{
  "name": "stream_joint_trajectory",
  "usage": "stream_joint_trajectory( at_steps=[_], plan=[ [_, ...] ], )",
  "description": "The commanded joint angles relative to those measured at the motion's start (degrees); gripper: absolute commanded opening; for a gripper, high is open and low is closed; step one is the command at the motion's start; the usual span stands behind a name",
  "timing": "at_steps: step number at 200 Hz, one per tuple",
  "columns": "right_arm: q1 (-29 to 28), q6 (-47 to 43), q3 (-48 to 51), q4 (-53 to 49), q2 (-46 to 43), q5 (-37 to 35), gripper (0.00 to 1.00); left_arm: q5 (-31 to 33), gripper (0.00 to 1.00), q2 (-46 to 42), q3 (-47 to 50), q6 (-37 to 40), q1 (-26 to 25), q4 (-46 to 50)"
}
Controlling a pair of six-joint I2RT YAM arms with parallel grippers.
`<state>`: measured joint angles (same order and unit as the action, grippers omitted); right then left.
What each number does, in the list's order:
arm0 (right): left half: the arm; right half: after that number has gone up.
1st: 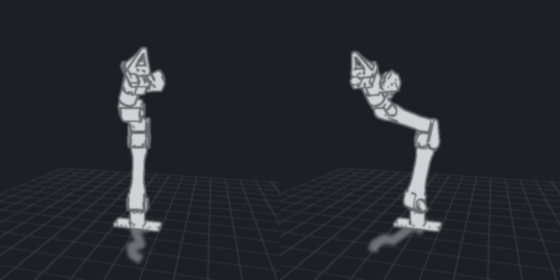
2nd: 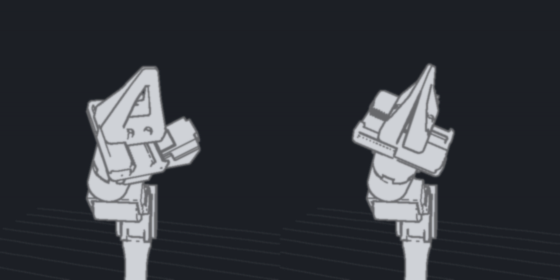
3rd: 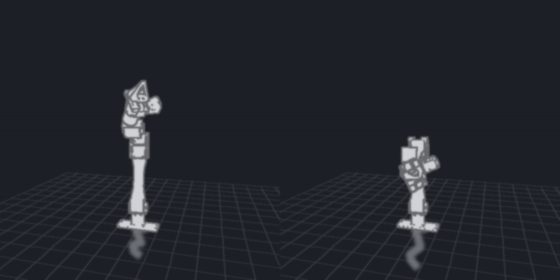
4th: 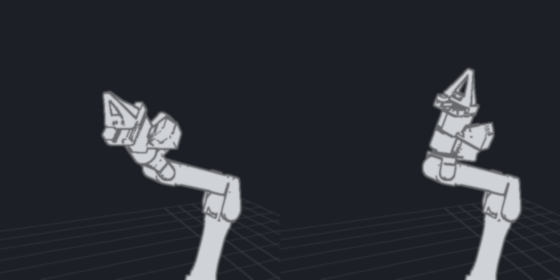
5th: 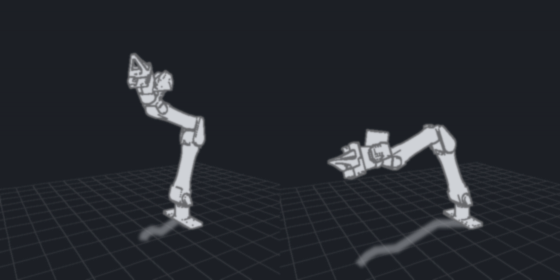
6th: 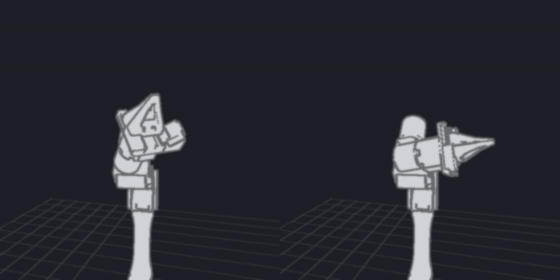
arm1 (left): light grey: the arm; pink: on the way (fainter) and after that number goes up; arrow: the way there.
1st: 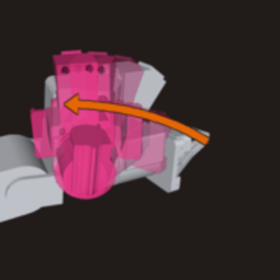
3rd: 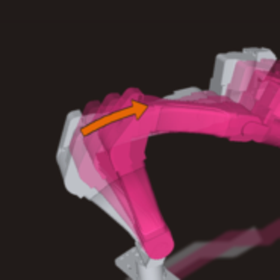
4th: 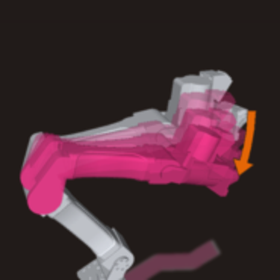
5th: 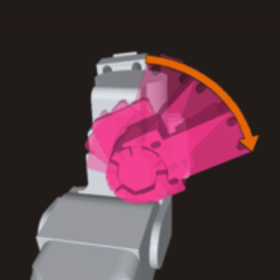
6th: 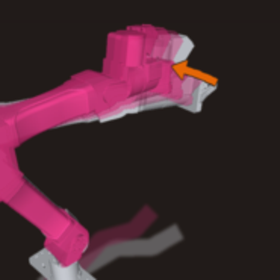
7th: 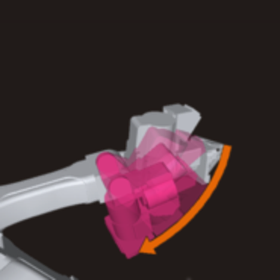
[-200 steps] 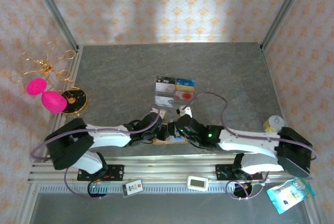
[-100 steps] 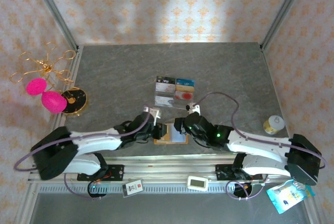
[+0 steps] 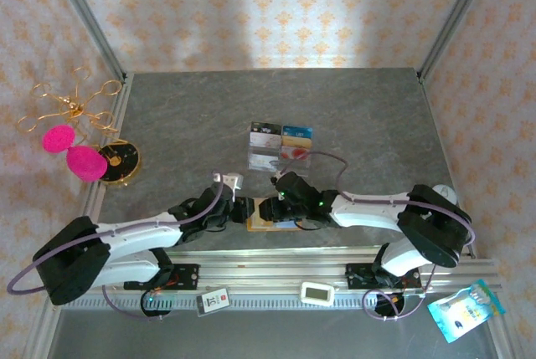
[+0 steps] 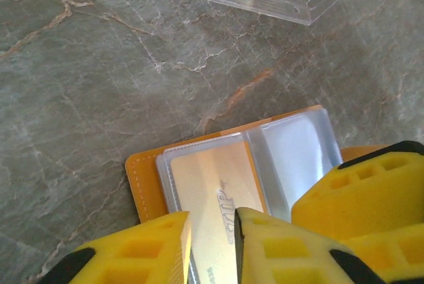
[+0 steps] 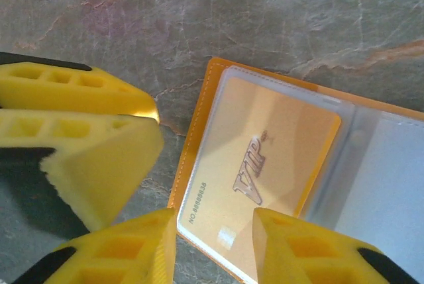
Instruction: Take the credit cards out of the card holder
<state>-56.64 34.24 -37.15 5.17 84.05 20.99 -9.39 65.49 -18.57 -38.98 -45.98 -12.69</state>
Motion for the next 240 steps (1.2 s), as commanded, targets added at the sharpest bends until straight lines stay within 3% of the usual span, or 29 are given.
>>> stream_joint_trajectory(
  at_steps=[1,30,72,100,136,184,240],
  plan=[
    [-0.31,0.29,-0.75,0.63,0.20,-1.37,0.34,-0.79,0.20,0.19,0.02,0.67,0.21,-2.12],
    [-0.23,1.44,-0.67,-0.97,-0.19,-4.78,0.32,-0.17,0.28,5.64,-3.84,3.48,-0.53,0.13],
    [1.14,3.16,2.10,-1.79,-3.58,-8.24,0.29,10.52,0.39,9.13,-7.92,7.71,-5.71,5.83],
    [1.30,3.29,3.01,-1.81,-4.67,-8.42,0.29,16.99,0.40,11.29,-9.91,8.78,-8.96,8.64],
    [1.36,3.54,3.96,-1.28,-5.32,-8.81,0.29,18.53,0.40,15.85,-11.04,8.60,-11.37,9.72],
    [1.36,3.45,4.15,0.78,-5.38,-5.47,0.30,18.31,0.24,18.38,-9.80,7.22,-12.76,10.85],
    [2.96,6.38,5.23,6.65,-1.57,1.26,0.25,17.14,0.18,16.90,-8.24,5.68,-13.02,9.75]
  ],
)
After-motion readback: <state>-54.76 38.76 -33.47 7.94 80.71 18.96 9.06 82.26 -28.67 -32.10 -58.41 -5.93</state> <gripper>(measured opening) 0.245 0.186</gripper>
